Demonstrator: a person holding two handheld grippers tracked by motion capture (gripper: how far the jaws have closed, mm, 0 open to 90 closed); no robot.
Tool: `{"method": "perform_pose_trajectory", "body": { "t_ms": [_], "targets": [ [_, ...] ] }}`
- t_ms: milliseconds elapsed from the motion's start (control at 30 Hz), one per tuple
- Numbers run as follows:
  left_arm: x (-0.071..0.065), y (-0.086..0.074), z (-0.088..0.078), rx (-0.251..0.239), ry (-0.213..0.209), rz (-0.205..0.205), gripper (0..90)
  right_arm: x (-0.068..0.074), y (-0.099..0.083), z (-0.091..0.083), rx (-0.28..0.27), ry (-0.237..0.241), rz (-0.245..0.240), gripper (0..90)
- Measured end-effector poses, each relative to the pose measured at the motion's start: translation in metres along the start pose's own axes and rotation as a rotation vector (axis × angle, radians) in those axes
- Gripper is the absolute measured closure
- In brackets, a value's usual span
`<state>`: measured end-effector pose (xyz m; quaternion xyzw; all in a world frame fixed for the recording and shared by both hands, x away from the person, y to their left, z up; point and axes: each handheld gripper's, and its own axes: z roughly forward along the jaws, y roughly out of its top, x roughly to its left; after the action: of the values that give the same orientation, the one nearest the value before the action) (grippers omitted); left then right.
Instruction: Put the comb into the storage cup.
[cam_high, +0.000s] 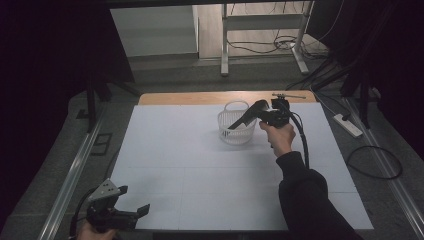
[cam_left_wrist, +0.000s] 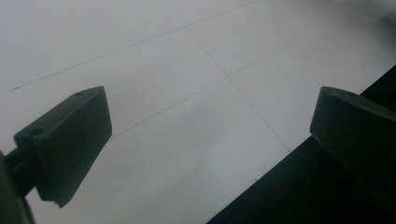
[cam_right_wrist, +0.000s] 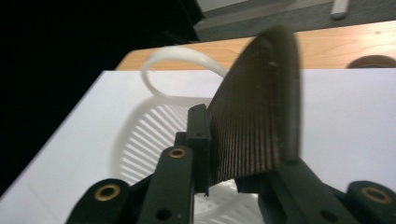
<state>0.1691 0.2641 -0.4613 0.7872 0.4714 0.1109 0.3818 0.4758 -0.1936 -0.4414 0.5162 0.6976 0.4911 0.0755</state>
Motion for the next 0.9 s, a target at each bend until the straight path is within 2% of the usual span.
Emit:
{"method": "perform_pose_trajectory", "body": {
  "t_ms": [467, 667, 900],
  "targets": [
    [0.0005, 0.0, 0.0003, 0.004, -0.01, -0.002, 0.0, 0.0053, -0.0045, 0.0034, 0.016, -0.166, -0.164, 60.3],
    [0.0005, 0.0001, 0.0005, 0.005, -0.01, -0.001, 0.0, 0.0012, -0.0067, 0.0044, 0.021, -0.181, -0.156, 53.7],
    [0.0006, 0.0, 0.0002, 0.004, -0.013, -0.001, 0.0, -0.0014, -0.0082, 0.0033, 0.038, -0.168, -0.148, 46.3]
  ]
}}
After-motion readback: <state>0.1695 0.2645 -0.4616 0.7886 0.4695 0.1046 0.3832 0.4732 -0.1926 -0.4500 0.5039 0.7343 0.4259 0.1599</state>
